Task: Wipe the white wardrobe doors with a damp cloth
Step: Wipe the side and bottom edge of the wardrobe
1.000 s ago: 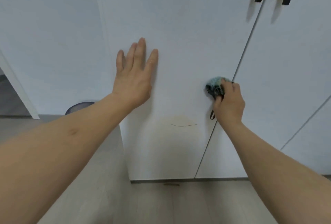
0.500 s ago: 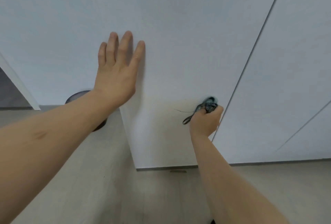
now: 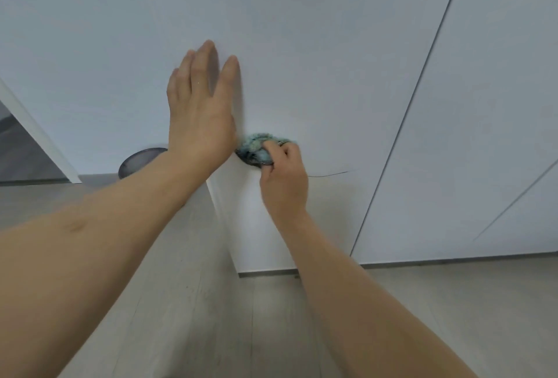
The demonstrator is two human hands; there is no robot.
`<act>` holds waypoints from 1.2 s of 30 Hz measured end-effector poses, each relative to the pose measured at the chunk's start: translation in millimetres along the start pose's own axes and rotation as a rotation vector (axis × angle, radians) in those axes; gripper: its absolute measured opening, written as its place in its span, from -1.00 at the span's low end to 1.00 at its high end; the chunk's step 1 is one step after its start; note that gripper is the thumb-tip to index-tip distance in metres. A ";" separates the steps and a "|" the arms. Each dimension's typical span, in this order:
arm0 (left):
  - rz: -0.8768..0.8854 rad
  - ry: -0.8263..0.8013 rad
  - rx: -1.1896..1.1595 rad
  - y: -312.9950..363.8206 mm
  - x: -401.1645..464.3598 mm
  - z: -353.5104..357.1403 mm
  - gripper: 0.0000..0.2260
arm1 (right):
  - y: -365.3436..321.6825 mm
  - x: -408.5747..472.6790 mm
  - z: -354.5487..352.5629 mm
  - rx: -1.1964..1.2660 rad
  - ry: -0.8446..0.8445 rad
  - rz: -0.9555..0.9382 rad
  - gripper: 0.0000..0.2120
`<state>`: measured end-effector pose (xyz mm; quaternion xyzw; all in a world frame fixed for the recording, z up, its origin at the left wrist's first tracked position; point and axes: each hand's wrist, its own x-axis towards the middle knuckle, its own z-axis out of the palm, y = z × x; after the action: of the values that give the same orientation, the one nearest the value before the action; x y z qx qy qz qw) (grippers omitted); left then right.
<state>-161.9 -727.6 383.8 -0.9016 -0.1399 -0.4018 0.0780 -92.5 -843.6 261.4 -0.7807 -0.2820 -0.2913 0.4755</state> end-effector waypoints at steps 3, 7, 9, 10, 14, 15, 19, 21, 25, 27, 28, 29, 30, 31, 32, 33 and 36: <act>-0.088 0.030 -0.114 5.6 -10.8 0.4 -0.29 | 33.7 15.1 -26.1 -0.032 0.115 0.067 -0.59; -0.206 -0.054 -0.220 4.8 -29.5 4.8 -0.20 | 85.2 28.8 -70.4 -0.036 0.253 0.361 -0.53; -0.219 -0.111 -0.217 2.3 -35.6 6.4 -0.17 | 108.4 27.5 -85.3 -0.006 0.302 0.560 -0.50; -0.219 -0.127 -0.213 0.6 -36.9 6.4 -0.16 | 115.3 24.0 -88.4 0.010 0.295 0.641 -0.50; -0.191 -0.139 -0.197 -3.1 -35.6 4.6 -0.16 | 111.2 0.1 -72.2 0.008 0.208 0.738 -0.57; -0.180 -0.142 -0.195 -4.8 -35.8 4.4 -0.16 | 102.3 -5.3 -63.0 0.013 0.188 0.734 -0.60; -0.111 -0.144 -0.194 -17.1 -39.3 1.7 -0.18 | 55.8 -19.9 -17.2 0.149 0.171 0.710 -0.66; -0.077 -0.136 -0.227 -23.3 -40.7 -2.2 -0.21 | 31.5 -20.1 0.4 0.239 0.191 0.727 -0.65; -0.101 -0.189 -0.284 -38.7 -39.2 -19.7 -0.23 | -19.1 -8.5 21.9 0.348 0.209 0.610 -0.62; -0.137 -0.232 -0.291 -44.1 -36.0 -29.9 -0.23 | -43.2 1.6 30.2 0.321 0.173 0.430 -0.61; -0.145 -0.248 -0.283 -46.9 -34.4 -34.4 -0.22 | -53.2 5.9 35.3 0.285 0.144 0.317 -0.60; -0.141 -0.255 -0.274 -49.1 -33.1 -37.6 -0.22 | -60.7 8.2 40.1 0.233 0.108 0.210 -0.59; -0.126 -0.254 -0.267 -49.9 -32.6 -39.0 -0.23 | -63.7 7.2 44.9 0.162 0.072 0.115 -0.58; -0.099 -0.245 -0.260 -52.5 -32.1 -39.3 -0.24 | -65.4 3.1 50.2 0.086 0.035 0.030 -0.58; -0.067 -0.237 -0.258 -53.4 -33.0 -38.1 -0.25 | -63.0 -4.8 53.5 0.008 -0.002 -0.052 -0.58; -0.040 -0.230 -0.258 -53.6 -34.7 -35.3 -0.26 | -56.7 -15.1 55.3 -0.067 -0.042 -0.132 -0.59; 0.024 -0.228 -0.251 -48.1 -42.8 -23.2 -0.31 | -14.1 -44.0 54.1 -0.306 -0.187 -0.348 -0.71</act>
<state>-220.7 -696.0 368.7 -0.9456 -0.0857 -0.3105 -0.0466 -122.0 -796.2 217.3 -0.8069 -0.4077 -0.3346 0.2660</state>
